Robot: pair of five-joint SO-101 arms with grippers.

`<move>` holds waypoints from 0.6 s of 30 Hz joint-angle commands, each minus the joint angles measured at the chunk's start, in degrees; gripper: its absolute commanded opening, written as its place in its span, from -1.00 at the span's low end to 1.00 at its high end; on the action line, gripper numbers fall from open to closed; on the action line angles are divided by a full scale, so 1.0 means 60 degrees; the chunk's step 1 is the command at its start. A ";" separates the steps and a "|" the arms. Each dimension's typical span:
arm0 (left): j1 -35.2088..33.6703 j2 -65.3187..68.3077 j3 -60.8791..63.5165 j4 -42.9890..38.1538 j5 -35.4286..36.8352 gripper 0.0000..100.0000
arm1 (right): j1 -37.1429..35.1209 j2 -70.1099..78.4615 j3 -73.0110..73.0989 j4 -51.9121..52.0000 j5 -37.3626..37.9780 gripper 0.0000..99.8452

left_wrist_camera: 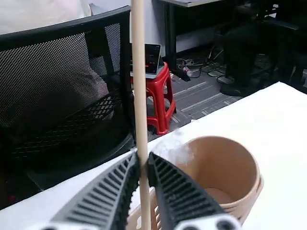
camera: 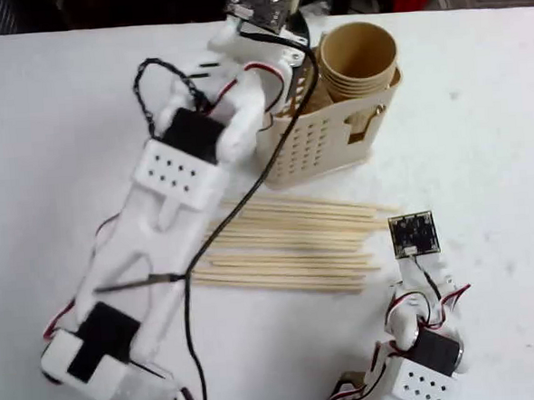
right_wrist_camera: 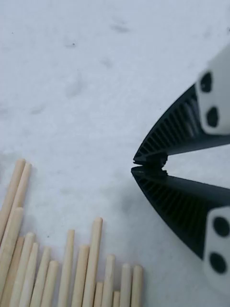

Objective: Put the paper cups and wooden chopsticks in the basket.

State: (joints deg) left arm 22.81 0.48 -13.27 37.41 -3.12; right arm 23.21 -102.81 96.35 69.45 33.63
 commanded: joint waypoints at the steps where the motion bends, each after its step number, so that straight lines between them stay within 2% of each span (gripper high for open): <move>1: 0.0168 0.0256 -0.0059 -0.0615 0.0029 -0.96 | 0.0037 0.0022 0.0088 -0.0139 0.0073 -0.96; 5: 0.0154 0.0462 0.0161 -0.0659 0.0015 -0.96 | 0.0037 0.0022 0.0088 -0.0139 0.0073 -0.96; 12: 0.0139 0.0462 0.1802 -0.1861 -0.0322 -0.95 | 0.0037 0.0022 0.0088 -0.0139 0.0073 -0.96; 18: 0.0066 0.0447 0.2051 -0.1509 0.0366 -0.79 | 0.0022 0.0022 0.0088 -0.0139 0.0073 -0.96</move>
State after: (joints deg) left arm 23.16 3.91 -0.26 28.09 -4.00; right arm 23.21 -102.81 96.35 69.45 33.63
